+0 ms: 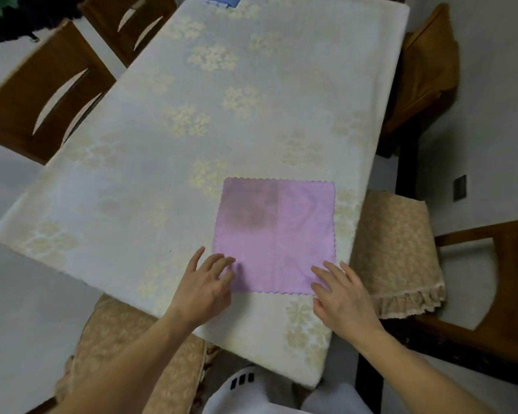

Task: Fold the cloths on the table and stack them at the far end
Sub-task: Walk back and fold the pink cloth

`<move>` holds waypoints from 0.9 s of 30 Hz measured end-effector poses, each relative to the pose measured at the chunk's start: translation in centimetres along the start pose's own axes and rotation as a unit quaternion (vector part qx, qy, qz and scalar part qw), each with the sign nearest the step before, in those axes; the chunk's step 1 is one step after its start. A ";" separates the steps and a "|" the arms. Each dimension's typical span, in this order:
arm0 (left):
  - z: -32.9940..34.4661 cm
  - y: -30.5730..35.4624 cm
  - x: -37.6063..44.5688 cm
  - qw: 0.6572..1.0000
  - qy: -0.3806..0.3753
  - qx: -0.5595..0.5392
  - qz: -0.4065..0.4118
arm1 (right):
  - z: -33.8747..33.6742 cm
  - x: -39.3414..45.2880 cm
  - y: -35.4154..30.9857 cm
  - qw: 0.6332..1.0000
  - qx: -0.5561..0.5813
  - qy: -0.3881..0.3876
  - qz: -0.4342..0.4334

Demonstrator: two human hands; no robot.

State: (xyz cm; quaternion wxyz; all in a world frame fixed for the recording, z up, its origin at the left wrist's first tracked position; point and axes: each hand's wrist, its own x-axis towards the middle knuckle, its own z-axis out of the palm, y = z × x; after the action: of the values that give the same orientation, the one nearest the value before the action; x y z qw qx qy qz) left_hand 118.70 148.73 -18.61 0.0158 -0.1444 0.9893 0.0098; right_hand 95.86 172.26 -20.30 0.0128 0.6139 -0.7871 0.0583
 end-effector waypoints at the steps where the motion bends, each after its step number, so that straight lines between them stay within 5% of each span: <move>1: 0.3 -0.2 0.0 1.000 0.004 0.003 0.004 | 0.3 0.0 -0.3 1.000 -0.003 -0.001 0.002; 17: 2.5 -0.6 0.7 0.998 0.034 -0.005 0.053 | 2.4 1.1 -2.3 0.996 -0.067 0.045 -0.038; 27: 2.3 -1.7 1.7 0.999 0.023 0.027 0.004 | 2.8 1.0 -1.6 0.996 -0.083 0.032 -0.005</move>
State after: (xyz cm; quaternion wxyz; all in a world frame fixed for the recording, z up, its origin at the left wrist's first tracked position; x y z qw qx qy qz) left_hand 117.58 146.62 -21.00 -0.0031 -0.1404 0.9899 -0.0198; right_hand 97.27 170.65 -22.91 0.0891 0.6123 -0.7855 0.0123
